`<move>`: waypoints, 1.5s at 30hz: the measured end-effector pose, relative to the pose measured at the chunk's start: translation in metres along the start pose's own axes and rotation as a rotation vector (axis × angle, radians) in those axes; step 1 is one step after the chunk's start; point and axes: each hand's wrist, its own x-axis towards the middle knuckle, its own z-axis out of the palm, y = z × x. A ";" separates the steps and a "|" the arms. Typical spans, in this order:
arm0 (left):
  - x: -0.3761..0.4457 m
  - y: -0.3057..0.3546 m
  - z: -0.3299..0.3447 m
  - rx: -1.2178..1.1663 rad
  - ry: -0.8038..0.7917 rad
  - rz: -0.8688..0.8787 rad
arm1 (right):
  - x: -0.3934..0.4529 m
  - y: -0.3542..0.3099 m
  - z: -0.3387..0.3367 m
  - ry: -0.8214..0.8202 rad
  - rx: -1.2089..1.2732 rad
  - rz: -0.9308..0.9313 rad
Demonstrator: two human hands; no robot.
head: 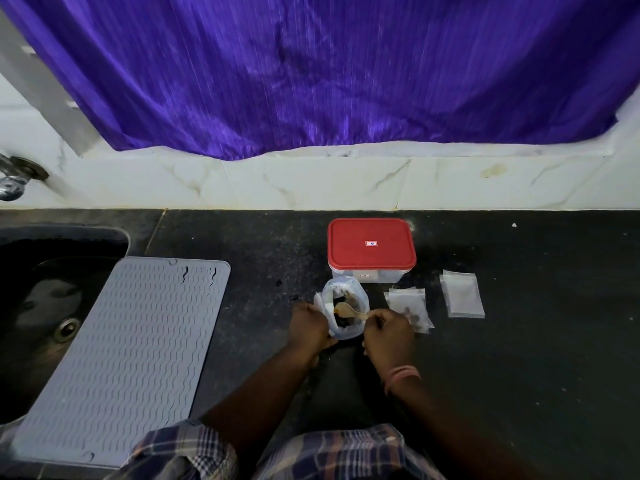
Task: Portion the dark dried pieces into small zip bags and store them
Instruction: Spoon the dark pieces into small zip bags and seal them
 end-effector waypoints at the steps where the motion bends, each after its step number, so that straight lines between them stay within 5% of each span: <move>1: -0.014 0.011 0.000 -0.017 -0.013 -0.001 | 0.000 -0.001 0.000 0.004 0.034 0.047; 13: -0.051 0.045 -0.007 -0.024 -0.070 0.000 | 0.007 -0.003 0.000 -0.105 0.341 0.444; 24: -0.053 0.049 -0.011 -0.098 -0.081 -0.040 | 0.011 -0.010 -0.009 -0.041 0.436 0.477; 29: -0.052 0.051 -0.017 -0.025 0.078 0.003 | 0.010 -0.020 -0.019 -0.024 0.456 0.431; 40: -0.066 0.067 -0.024 0.580 0.324 0.352 | 0.000 -0.036 -0.009 -0.034 0.404 0.129; 45: -0.075 0.069 -0.022 0.485 0.291 0.402 | -0.002 -0.036 -0.005 -0.021 0.272 0.043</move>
